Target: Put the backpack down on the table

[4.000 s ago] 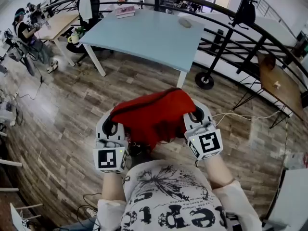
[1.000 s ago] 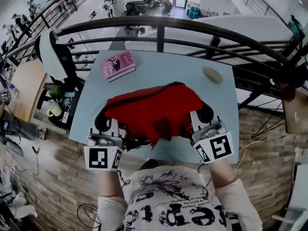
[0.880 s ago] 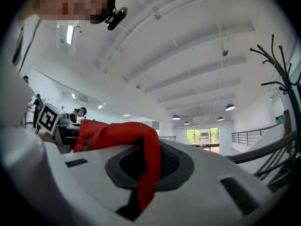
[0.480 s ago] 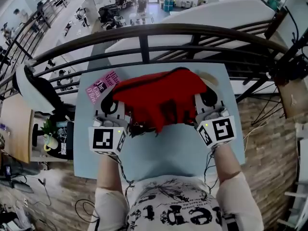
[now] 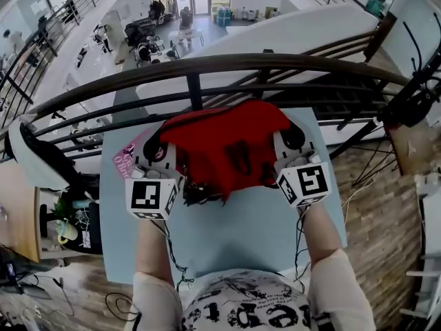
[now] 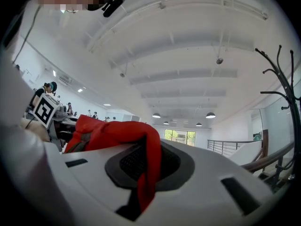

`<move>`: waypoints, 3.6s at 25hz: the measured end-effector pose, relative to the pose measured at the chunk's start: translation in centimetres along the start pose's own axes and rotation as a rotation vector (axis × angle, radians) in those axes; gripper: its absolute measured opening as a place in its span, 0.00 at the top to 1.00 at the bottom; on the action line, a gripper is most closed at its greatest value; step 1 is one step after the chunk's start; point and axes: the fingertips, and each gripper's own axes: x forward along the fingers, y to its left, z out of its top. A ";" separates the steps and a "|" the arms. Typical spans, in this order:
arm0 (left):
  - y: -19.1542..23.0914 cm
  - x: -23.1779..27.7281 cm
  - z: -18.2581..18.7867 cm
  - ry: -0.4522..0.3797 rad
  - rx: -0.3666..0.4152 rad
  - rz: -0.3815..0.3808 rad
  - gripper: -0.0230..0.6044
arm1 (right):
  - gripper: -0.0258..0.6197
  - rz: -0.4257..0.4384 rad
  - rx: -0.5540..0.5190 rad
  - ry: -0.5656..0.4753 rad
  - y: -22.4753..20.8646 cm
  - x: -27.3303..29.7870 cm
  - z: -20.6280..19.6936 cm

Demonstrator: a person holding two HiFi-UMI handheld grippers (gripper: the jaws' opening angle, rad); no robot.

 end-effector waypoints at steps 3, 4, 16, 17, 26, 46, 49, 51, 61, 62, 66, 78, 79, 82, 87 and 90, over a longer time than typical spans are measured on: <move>0.2 1.5 0.1 -0.016 -0.001 -0.001 0.92 | 0.93 -0.015 -0.002 -0.009 -1.1 0.9 -0.1; 0.0 1.9 0.0 -0.014 -0.005 -0.001 0.92 | 0.93 -0.019 0.002 -0.005 -1.4 1.0 -0.4; -2.5 -1.1 -4.2 0.037 -0.066 -0.030 0.92 | 0.93 0.004 -0.025 0.078 0.4 -2.2 -4.8; -2.8 -1.7 -4.3 0.038 -0.069 -0.035 0.92 | 0.93 0.002 -0.031 0.084 0.7 -2.7 -4.8; -6.8 -6.6 -6.9 0.069 -0.079 -0.068 0.92 | 0.93 -0.021 -0.017 0.107 2.7 -8.7 -8.2; -24.3 -25.8 -15.3 0.202 -0.112 -0.068 0.92 | 0.91 0.038 0.038 0.285 8.0 -33.1 -16.8; -25.1 -27.9 -17.4 0.237 -0.122 -0.071 0.92 | 0.91 0.045 0.046 0.310 9.5 -34.7 -18.6; -25.5 -29.5 -18.8 0.254 -0.136 -0.075 0.92 | 0.91 0.048 0.051 0.323 10.7 -35.8 -19.9; -29.9 -35.0 -26.9 0.363 -0.174 -0.122 0.92 | 0.90 0.055 0.122 0.412 14.0 -41.7 -27.9; -30.4 -35.4 -27.7 0.376 -0.177 -0.126 0.92 | 0.90 0.056 0.129 0.422 14.2 -42.2 -28.7; -31.9 -36.7 -30.9 0.409 -0.194 -0.136 0.92 | 0.90 0.064 0.140 0.455 14.9 -44.0 -32.0; -34.8 -40.1 -37.9 0.306 -0.252 -0.077 0.89 | 0.90 0.084 0.143 0.546 17.5 -48.3 -41.6; -34.9 -40.2 -38.3 0.309 -0.252 -0.071 0.89 | 0.90 0.087 0.138 0.550 17.6 -48.4 -42.2; -35.0 -40.4 -39.5 0.314 -0.239 -0.051 0.89 | 0.90 0.093 0.144 0.557 17.7 -48.5 -43.3; -35.7 -40.8 -40.1 0.321 -0.256 -0.062 0.85 | 0.86 0.101 0.181 0.550 17.8 -49.0 -44.4; -36.3 -41.9 -40.9 0.377 -0.205 -0.091 0.77 | 0.80 0.118 0.145 0.572 18.1 -49.8 -44.5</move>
